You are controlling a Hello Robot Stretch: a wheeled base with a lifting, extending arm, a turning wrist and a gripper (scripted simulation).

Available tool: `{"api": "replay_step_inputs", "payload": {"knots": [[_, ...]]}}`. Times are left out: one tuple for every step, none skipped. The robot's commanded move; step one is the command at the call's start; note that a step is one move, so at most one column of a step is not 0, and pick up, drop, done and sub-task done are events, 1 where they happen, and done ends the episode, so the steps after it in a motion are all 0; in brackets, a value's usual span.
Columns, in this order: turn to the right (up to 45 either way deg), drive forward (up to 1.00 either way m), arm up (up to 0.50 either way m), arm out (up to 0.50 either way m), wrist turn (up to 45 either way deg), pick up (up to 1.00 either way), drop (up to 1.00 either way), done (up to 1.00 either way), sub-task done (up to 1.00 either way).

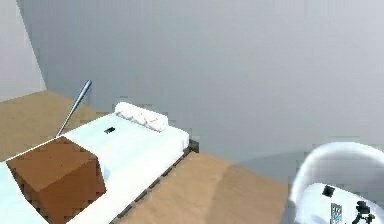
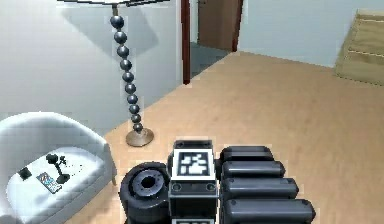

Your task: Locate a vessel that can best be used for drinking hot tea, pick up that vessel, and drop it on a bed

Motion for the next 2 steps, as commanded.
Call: {"api": "replay_step_inputs", "payload": {"knots": [[0.0, 0.65, 0.0, 0.0, 0.0, 0.0, 0.0, 0.0, 0.0], [-45.0, 0.0, 0.0, 0.0, 0.0, 0.0, 0.0, 0.0, 0.0]]}}
